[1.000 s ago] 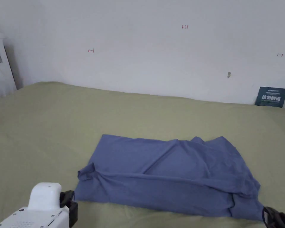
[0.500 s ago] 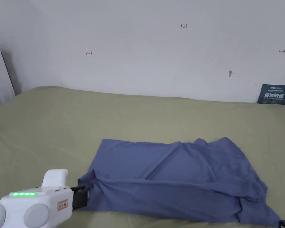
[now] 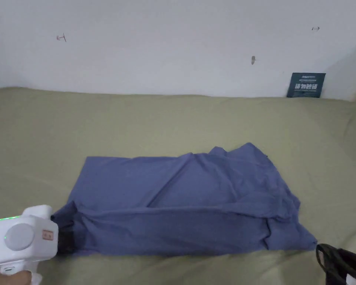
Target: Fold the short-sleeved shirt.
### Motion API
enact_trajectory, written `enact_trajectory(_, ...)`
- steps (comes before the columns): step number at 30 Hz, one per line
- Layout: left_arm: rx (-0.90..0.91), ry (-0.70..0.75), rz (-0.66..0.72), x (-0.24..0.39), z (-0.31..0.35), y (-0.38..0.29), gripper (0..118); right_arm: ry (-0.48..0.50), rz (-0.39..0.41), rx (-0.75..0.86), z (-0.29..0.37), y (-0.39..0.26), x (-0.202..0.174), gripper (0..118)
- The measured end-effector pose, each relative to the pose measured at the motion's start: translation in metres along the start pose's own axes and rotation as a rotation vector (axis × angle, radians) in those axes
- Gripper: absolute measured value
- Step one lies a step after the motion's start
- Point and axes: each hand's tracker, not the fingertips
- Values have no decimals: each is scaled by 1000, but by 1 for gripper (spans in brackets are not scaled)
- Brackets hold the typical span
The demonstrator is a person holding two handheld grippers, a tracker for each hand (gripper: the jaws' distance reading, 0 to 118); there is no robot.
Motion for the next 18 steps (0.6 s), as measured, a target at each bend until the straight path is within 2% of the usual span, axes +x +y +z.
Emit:
enact_trajectory(1,7,-51,33,-6,-2,2,15,5,-1,-5,-5,3,3,0)
enact_trajectory(2,4,-138,75,-10,-4,3,10,15,1,-16,-10,7,6,0)
enact_trajectory(3,-23,-156,90,-11,-7,4,10,23,10,-37,-15,14,6,0)
enact_trajectory(5,-24,-111,36,-9,-8,3,10,18,26,-86,-37,24,20,0)
enact_trajectory(8,-20,-103,-6,-3,-3,4,10,49,-38,-168,-80,38,48,1)
enact_trajectory(9,-20,-103,-7,-4,-3,4,10,53,-47,-227,-97,45,56,7)
enact_trajectory(10,-22,-104,-5,1,1,-1,10,63,-55,-300,-116,51,63,22)
enact_trajectory(11,-21,-103,-7,1,2,-3,10,55,-59,-378,-133,55,69,46)
enact_trajectory(12,-21,-102,-13,1,2,-4,10,66,-57,-450,-151,58,74,77)
enact_trajectory(13,-23,-99,-19,1,1,-4,10,87,-55,-523,-166,58,77,87)
enact_trajectory(15,-24,-93,-36,-1,-3,-2,10,93,-19,-636,-199,49,81,84)
enact_trajectory(16,-26,-91,-41,-1,-4,-3,10,61,2,-654,-207,47,80,84)
enact_trajectory(18,-31,-90,-48,10,-1,-5,10,80,-8,-695,-220,43,79,84)
